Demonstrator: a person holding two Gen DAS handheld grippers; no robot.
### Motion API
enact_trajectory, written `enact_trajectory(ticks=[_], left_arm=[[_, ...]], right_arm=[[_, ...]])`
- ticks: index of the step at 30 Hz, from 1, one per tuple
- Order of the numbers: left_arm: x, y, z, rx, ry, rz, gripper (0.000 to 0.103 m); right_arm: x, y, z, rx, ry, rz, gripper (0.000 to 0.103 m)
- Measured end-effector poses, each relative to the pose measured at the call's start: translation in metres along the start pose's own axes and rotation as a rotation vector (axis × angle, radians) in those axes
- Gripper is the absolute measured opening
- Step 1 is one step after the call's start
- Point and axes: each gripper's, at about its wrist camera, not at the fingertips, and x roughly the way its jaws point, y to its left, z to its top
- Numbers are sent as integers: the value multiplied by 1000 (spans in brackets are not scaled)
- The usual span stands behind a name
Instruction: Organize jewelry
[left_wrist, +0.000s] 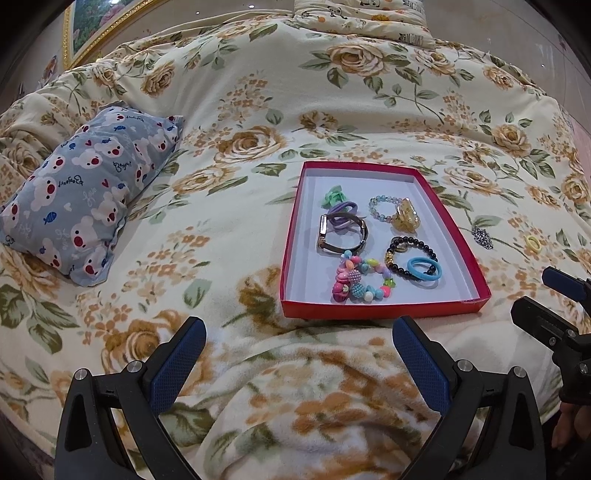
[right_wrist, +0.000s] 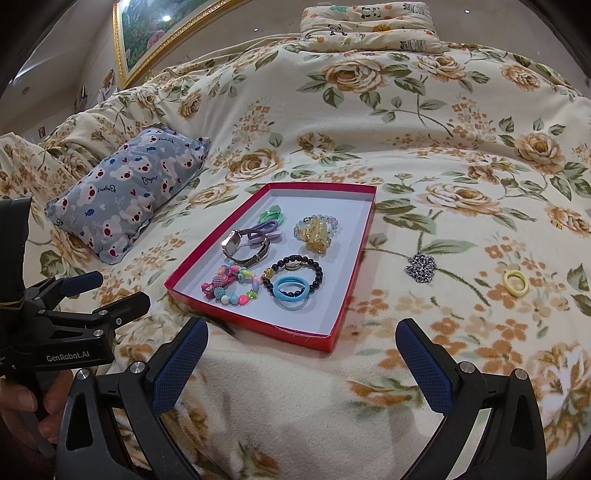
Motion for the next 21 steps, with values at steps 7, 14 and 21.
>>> enact_trajectory(ticks=[7, 14, 21], left_arm=[[2, -1, 0, 2, 4, -1, 102], [3, -1, 0, 1, 3, -1, 102], [4, -1, 0, 1, 8, -6, 102]], right_arm=[[-1, 2, -2, 5, -9, -1, 102], [-1, 3, -2, 6, -11, -1, 102], [-2, 3, -1, 8, -15, 1, 102]])
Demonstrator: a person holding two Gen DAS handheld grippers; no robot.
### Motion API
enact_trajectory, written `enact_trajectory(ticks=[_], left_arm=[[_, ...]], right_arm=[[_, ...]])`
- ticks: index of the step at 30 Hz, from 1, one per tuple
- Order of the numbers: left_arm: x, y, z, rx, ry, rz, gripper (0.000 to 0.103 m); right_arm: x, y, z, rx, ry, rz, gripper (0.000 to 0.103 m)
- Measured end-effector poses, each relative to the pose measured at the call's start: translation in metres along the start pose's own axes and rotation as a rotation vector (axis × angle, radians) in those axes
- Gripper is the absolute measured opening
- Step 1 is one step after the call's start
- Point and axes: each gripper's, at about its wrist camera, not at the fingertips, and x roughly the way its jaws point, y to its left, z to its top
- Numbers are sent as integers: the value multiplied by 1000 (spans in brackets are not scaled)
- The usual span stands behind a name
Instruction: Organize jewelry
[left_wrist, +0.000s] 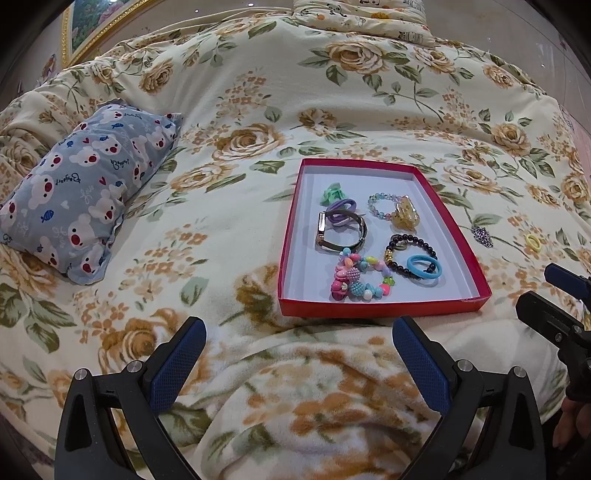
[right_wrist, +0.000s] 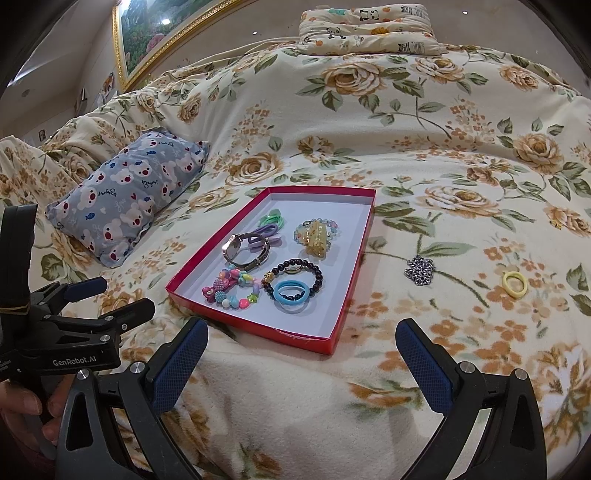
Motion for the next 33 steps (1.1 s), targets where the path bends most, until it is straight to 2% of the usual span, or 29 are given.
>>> enact_trajectory(ticks=[33], left_arm=[[4, -3, 2, 6, 0, -12, 102]], right_arm=[[7, 0, -2, 10, 20, 5, 102]])
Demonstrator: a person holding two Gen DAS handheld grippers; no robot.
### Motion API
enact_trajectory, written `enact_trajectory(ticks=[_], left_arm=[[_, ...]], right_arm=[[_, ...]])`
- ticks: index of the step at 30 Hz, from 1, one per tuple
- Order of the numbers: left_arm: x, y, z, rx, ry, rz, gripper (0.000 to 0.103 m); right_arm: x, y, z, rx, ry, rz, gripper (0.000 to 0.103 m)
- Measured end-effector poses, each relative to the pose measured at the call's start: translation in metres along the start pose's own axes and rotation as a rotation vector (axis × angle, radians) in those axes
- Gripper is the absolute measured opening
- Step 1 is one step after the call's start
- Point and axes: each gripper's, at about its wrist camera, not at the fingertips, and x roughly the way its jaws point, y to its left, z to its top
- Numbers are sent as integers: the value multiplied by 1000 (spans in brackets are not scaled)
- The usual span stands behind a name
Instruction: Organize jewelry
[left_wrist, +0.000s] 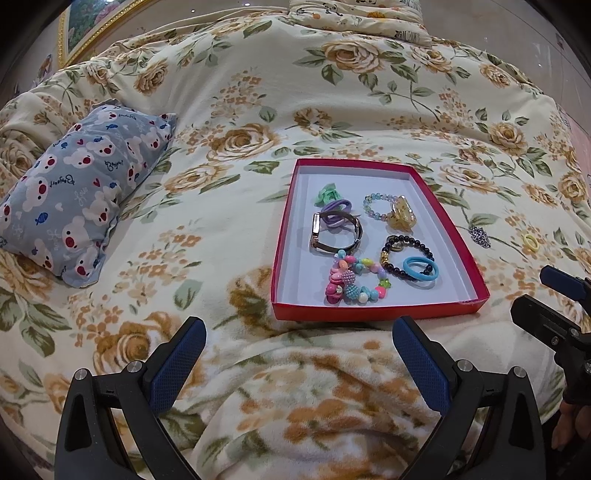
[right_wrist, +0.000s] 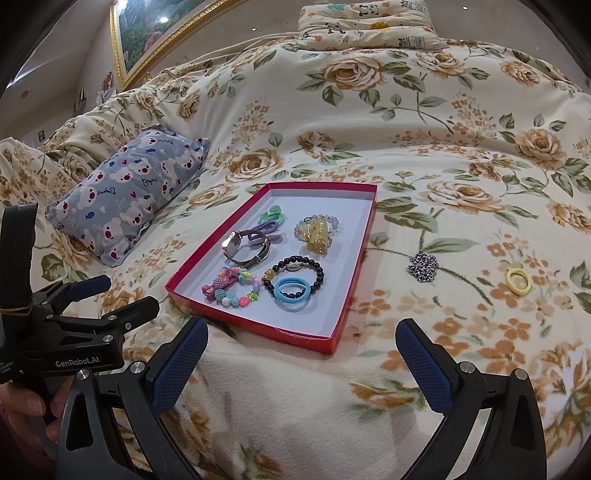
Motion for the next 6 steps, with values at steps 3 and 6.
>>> enact_trajectory(ticks=[3, 6], left_arm=[[3, 1, 1, -2, 4, -4, 102], [6, 2, 3, -4, 7, -10, 102]], right_arm=[[0, -1, 1, 2, 3, 2, 102], [1, 0, 1, 4, 5, 2, 102]])
